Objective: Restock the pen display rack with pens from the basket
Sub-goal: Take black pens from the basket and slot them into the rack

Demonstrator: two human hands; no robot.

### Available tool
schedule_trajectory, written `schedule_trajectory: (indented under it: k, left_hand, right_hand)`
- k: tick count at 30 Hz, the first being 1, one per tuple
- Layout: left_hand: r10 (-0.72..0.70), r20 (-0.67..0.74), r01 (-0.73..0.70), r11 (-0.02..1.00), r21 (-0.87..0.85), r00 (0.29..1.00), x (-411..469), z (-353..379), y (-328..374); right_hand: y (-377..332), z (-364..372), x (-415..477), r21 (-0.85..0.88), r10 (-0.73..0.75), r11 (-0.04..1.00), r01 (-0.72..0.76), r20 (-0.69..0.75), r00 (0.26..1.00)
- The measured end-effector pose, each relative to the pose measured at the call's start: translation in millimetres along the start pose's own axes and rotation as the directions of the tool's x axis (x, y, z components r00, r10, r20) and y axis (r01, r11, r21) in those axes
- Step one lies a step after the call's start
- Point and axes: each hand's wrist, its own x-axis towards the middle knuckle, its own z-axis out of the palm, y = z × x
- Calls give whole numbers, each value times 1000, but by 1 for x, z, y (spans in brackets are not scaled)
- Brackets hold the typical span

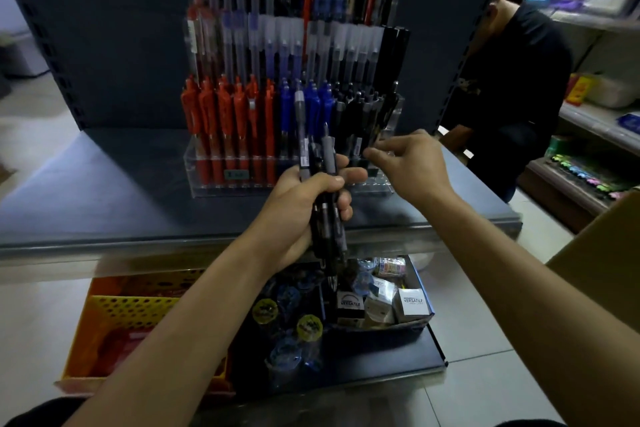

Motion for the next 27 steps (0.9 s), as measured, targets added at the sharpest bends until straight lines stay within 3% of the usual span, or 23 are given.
schedule_trajectory:
  k: [3,7,13,15,19,23,27]
  left_hand:
    - [-8,-11,9,999,51,1000,0,-1,-3]
    - [-10,-15,11,997,77,1000,-1,-2,-5]
    - [1,-33,1,999,47,999,1,0,-5]
    - [24,-57,-22,999,39,998,2,1,-6]
    - [78,-106,-79,997,-12,991,2,4,-6]
    - [40,-185,-62,992,-110,982,2,5,-8]
    - [21,-223,-62,982,-178,974,1,3,-12]
  right_hand:
    - [-3,-5,1,39,6,999,-8,46,999]
    - [-6,0,-3,40,-4,999,8,-111,994]
    - [-12,-8,-7,-28,-20,999,18,-74,997]
    - [-16,-8,-20,82,-13,996,21,-93,996]
    - [-23,-12,-56,341,-144,934,109,80,986]
    - [-26,-15,-77,301,-251,938,170,256,934]
    - [-22,-9,-87,297,-233,944,144,290,928]
